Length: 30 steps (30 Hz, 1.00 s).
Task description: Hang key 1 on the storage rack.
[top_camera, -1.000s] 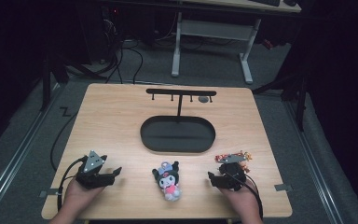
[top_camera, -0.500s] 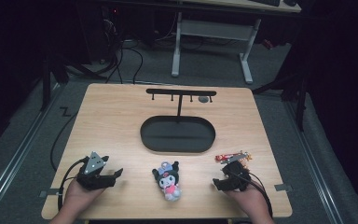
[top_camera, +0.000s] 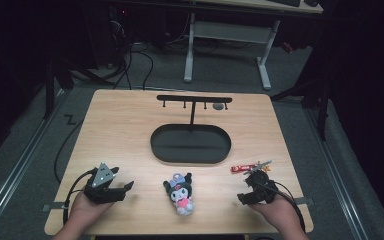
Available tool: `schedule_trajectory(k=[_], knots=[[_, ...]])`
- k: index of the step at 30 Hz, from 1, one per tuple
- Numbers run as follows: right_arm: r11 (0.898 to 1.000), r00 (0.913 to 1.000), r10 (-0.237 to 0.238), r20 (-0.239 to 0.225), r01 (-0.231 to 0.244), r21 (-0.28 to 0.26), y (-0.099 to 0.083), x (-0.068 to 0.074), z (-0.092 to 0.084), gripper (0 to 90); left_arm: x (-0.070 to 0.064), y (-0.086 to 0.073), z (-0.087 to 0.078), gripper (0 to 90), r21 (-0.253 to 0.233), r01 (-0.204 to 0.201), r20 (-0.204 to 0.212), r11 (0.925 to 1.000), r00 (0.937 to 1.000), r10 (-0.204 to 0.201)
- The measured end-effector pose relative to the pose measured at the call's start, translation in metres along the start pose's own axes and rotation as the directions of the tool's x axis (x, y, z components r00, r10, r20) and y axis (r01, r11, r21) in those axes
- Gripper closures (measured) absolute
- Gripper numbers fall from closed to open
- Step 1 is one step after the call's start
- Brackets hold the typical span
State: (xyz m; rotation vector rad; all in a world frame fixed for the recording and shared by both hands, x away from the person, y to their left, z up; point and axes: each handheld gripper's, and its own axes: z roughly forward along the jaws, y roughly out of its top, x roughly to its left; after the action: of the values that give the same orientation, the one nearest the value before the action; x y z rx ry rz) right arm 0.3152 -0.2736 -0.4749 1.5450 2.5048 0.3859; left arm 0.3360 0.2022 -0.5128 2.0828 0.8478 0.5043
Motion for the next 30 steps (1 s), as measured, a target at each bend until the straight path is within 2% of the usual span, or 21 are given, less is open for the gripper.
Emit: schedule_trajectory(k=[8,12,15,23,30], knots=[[0.999,0.9996,0.029,0.004,-0.029,0.018,0.001,-0.011,-0.007,37.4,0.000,0.000,-0.001,26.4,0.004,-0.010,0.006,0.9999,0.9999,0.010],[0.999,0.9993,0.036,0.013,-0.036,0.028,0.004,-0.018,-0.011,42.5,-0.001,0.000,-0.002,27.1,0.001,-0.013,0.011,0.9999,0.9999,0.013],[0.999,0.9992,0.035,0.019,-0.036,0.026,0.005,-0.023,-0.013,46.3,-0.002,0.000,0.000,27.3,0.005,-0.018,0.014,0.9998,0.9997,0.018],[0.998,0.9974,0.061,0.039,-0.062,0.029,0.006,-0.036,-0.017,49.3,-0.002,0.000,0.002,27.6,0.016,-0.027,0.018,0.9995,0.9995,0.026],[0.998,0.9963,0.063,0.058,-0.065,0.025,0.009,-0.041,-0.019,54.5,-0.003,0.000,0.001,27.8,0.012,-0.033,0.016,0.9994,0.9993,0.033]])
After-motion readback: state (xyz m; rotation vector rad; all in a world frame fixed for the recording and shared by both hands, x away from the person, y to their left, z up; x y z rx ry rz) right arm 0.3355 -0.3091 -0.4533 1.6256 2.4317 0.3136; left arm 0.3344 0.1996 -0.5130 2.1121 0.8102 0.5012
